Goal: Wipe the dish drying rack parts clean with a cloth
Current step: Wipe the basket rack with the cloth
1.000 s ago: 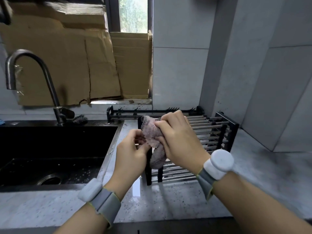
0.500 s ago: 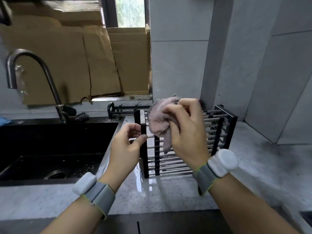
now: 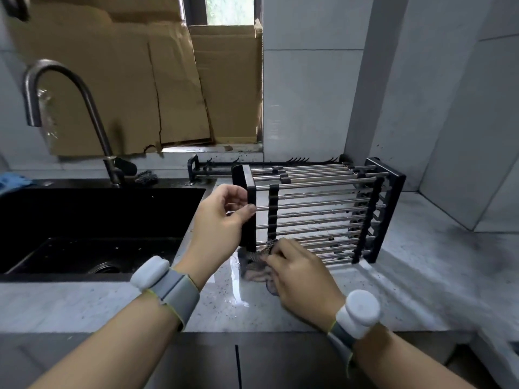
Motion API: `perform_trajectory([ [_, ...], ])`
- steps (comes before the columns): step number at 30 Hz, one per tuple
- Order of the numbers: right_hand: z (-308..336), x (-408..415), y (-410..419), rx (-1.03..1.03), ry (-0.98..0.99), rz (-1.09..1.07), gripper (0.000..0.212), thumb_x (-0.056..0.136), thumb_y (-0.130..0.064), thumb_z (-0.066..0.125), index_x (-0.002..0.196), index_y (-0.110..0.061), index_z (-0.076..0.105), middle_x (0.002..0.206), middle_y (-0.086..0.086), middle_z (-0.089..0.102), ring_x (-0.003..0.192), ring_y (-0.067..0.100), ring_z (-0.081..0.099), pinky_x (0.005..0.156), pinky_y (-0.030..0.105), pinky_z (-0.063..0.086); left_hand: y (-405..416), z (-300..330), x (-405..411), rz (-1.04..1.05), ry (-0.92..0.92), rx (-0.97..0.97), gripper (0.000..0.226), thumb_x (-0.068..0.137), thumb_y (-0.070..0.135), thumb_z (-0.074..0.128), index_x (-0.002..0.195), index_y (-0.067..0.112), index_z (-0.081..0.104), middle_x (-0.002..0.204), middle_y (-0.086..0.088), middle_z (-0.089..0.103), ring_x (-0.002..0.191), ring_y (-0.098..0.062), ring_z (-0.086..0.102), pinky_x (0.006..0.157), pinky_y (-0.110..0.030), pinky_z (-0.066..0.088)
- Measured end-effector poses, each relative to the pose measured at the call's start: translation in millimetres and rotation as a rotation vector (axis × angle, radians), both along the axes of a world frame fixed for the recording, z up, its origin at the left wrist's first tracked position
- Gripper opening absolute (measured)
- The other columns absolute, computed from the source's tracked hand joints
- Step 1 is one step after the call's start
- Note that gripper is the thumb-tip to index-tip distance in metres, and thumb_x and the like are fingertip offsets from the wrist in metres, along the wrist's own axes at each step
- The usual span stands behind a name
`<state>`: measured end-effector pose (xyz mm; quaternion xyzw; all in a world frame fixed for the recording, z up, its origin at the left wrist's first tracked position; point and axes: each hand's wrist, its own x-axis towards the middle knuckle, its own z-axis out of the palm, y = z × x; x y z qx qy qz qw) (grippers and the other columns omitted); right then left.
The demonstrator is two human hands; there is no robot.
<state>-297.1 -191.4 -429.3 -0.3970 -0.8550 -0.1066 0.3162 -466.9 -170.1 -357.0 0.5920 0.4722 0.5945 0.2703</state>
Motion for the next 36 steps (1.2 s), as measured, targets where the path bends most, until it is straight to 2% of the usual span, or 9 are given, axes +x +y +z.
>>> perform_trajectory([
  [5,23,-15,-2,0.158,0.234,-0.043,0.013,0.079,0.003,0.065,0.091,-0.002,0.067,0.098,0.011,0.059,0.088,0.026,0.055,0.071,0.032,0.048,-4,2,3,0.009,-0.016,0.005,0.02,0.086,-0.003,0.071,0.09,0.015,0.063,0.083,0.0,0.064,0.074,-0.011,0.058,0.071,-0.025,0.051],
  [10,-10,-22,2,-0.085,-0.047,-0.063,0.016,0.072,-0.006,0.074,0.085,-0.01,0.068,0.091,0.005,0.056,0.082,0.028,0.058,0.061,0.035,0.052,-4,4,2,0.005,-0.032,-0.018,0.02,0.087,-0.002,0.071,0.09,0.016,0.062,0.085,0.002,0.064,0.072,-0.006,0.056,0.076,-0.025,0.052],
  [15,-9,-27,1,-0.278,-0.18,-0.133,0.023,0.092,-0.013,0.054,0.11,-0.01,0.068,0.112,0.006,0.054,0.107,0.029,0.05,0.086,0.039,0.044,-4,3,5,-0.011,-0.017,-0.022,0.019,0.087,-0.001,0.071,0.091,0.015,0.063,0.085,0.003,0.064,0.07,-0.004,0.056,0.073,-0.022,0.051],
  [18,0,-23,-5,-0.305,-0.19,-0.101,0.031,0.092,-0.017,0.052,0.12,-0.015,0.065,0.119,0.005,0.056,0.114,0.027,0.048,0.092,0.035,0.041,-2,3,4,0.004,-0.002,-0.027,0.017,0.087,0.0,0.07,0.091,0.016,0.063,0.086,0.002,0.065,0.072,-0.007,0.057,0.075,-0.024,0.05],
  [21,20,-9,-15,-0.271,0.036,-0.059,0.036,0.082,-0.015,0.055,0.114,-0.024,0.068,0.107,-0.003,0.062,0.102,0.021,0.058,0.086,0.027,0.045,1,2,2,0.025,-0.002,-0.023,0.02,0.087,0.0,0.07,0.089,0.018,0.062,0.083,0.004,0.063,0.07,-0.005,0.055,0.073,-0.022,0.048],
  [25,74,14,-25,-0.017,0.513,-0.141,0.031,0.081,0.009,0.057,0.099,-0.017,0.06,0.097,-0.003,0.054,0.084,0.009,0.051,0.075,0.006,0.037,2,0,3,0.021,0.009,-0.011,0.014,0.089,0.002,0.069,0.096,0.013,0.063,0.088,0.001,0.064,0.075,-0.006,0.055,0.075,-0.021,0.047],
  [29,114,23,-15,0.226,0.664,-0.133,0.019,0.085,0.009,0.058,0.091,-0.008,0.065,0.105,0.006,0.051,0.098,0.016,0.053,0.085,0.016,0.04,-4,-3,7,0.015,0.024,0.026,0.017,0.091,0.007,0.068,0.105,0.012,0.061,0.097,-0.002,0.066,0.086,-0.008,0.06,0.08,-0.021,0.05],
  [32,107,11,-2,0.264,0.5,-0.124,0.016,0.088,0.0,0.061,0.1,-0.007,0.068,0.112,0.007,0.054,0.104,0.027,0.052,0.091,0.027,0.041,-10,-3,12,0.012,0.06,0.067,0.029,0.086,0.007,0.075,0.106,0.014,0.055,0.091,0.003,0.06,0.077,0.001,0.054,0.07,-0.015,0.047],
  [36,84,0,8,0.21,0.249,-0.145,0.032,0.089,-0.013,0.065,0.121,-0.009,0.064,0.125,0.005,0.056,0.115,0.026,0.046,0.1,0.035,0.04,-9,-6,10,0.109,0.19,0.153,0.03,0.082,0.006,0.078,0.101,0.014,0.057,0.084,0.004,0.061,0.078,-0.007,0.057,0.068,-0.016,0.048],
])
